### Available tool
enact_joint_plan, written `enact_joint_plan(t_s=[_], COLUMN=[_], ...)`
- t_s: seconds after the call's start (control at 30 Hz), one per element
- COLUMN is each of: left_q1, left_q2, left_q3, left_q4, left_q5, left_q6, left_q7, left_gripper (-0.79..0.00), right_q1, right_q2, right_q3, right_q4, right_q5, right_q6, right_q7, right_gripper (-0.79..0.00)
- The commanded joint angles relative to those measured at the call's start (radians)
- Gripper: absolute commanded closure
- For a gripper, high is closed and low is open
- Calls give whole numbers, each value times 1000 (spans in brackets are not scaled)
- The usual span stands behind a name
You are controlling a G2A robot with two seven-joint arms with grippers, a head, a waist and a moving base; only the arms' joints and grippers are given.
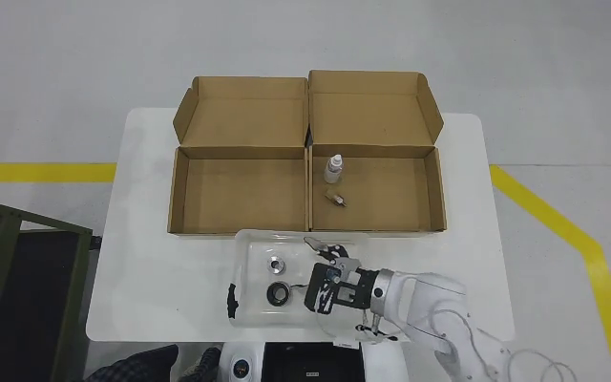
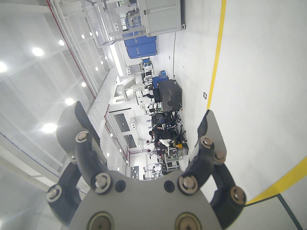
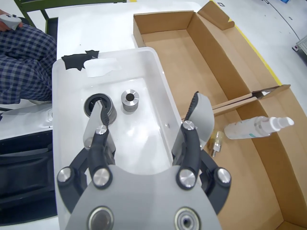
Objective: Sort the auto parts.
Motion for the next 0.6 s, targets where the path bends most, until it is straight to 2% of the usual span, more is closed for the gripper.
enact_joint_plan(t_s=[0.0, 0.27, 0.57], left_q1=[0, 0, 0], left_q2=[0, 0, 0], left_q3=[0, 0, 0], left_q4=[0, 0, 0], left_q5=[0, 0, 0], left_q6=[0, 0, 0], left_q7=[0, 0, 0], left_gripper=[-785, -785, -785], right_q1=[9, 60, 139], right_q2=[-2, -14, -34], right_q3=[-23, -87, -156], right_q4=[21, 100, 184], right_q5=[-23, -69, -72], right_q6=[10, 40, 57], right_q7=[-7, -25, -3], right_gripper=[-536, -406, -388])
